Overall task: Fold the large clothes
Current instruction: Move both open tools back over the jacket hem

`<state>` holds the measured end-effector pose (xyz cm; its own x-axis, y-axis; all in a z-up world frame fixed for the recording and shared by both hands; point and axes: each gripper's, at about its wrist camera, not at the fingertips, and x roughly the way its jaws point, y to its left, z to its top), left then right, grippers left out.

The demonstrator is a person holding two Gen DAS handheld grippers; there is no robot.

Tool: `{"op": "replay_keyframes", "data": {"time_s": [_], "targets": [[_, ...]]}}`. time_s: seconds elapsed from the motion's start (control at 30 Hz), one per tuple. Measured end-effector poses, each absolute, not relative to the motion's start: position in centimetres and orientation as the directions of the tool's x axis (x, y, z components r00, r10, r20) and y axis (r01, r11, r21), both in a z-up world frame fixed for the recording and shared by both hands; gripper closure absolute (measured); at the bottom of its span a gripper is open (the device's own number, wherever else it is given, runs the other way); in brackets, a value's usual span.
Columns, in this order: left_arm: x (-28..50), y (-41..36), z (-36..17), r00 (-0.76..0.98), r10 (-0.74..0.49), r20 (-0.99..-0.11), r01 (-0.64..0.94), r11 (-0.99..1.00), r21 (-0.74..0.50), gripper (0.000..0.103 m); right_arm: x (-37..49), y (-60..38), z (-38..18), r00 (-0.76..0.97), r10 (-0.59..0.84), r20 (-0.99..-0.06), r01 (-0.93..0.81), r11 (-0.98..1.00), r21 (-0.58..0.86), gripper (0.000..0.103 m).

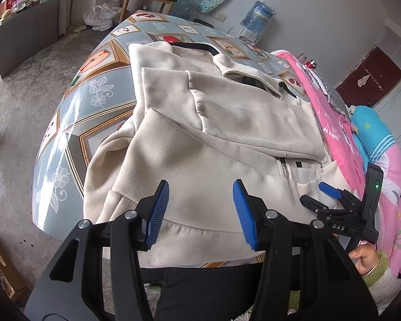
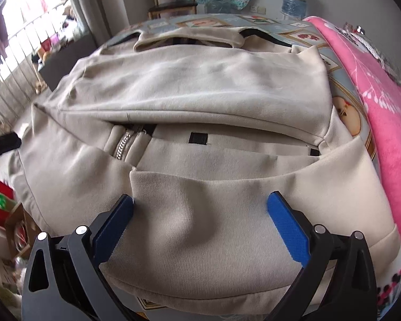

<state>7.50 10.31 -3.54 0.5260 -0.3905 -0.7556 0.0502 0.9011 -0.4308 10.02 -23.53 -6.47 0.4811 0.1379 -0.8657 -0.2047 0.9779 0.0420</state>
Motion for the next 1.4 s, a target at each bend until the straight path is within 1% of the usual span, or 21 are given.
{"op": "replay_keyframes", "data": {"time_s": [0.27,0.33,0.37,0.47,0.7,1.1,1.23,1.4], "targets": [[7.5,10.5,-3.5,0.526,-0.398,-0.752,0.046,0.896,-0.442,0.054,10.2,-23.7,-6.5,0.459,0.147,-0.876,-0.207,0.977,0.055,0.004],[7.5,10.5,-3.5,0.526,-0.397,-0.752,0.045,0.896,-0.442,0.052,10.4,-23.6,-6.4,0.448,0.144,-0.882,-0.203,0.977,0.056,0.004],[7.5,10.5,-3.5,0.529,-0.397,-0.750,0.043,0.895,-0.443,0.049,10.5,-23.6,-6.4,0.442,0.144,-0.886,-0.203,0.977,0.058,0.004],[7.4,10.6,-3.3,0.537,-0.395,-0.745,0.044,0.895,-0.443,0.049,10.5,-23.7,-6.4,0.440,0.150,-0.886,-0.204,0.977,0.064,0.004],[7.2,10.7,-3.1,0.541,-0.388,-0.746,0.046,0.900,-0.434,0.049,9.7,-24.0,-6.4,0.495,0.170,-0.852,-0.201,0.976,0.078,0.005],[7.3,10.4,-3.2,0.538,-0.374,-0.756,0.041,0.907,-0.420,0.049,9.9,-24.1,-6.3,0.486,0.175,-0.856,-0.197,0.977,0.087,0.005],[7.3,9.8,-3.3,0.536,-0.355,-0.766,0.045,0.918,-0.394,0.049,10.1,-23.5,-6.4,0.477,0.142,-0.868,-0.209,0.977,0.044,0.005],[7.1,9.0,-3.5,0.551,-0.299,-0.779,0.057,0.945,-0.323,0.049,9.8,-23.5,-6.1,0.481,0.133,-0.866,-0.222,0.975,0.026,0.005]]}}
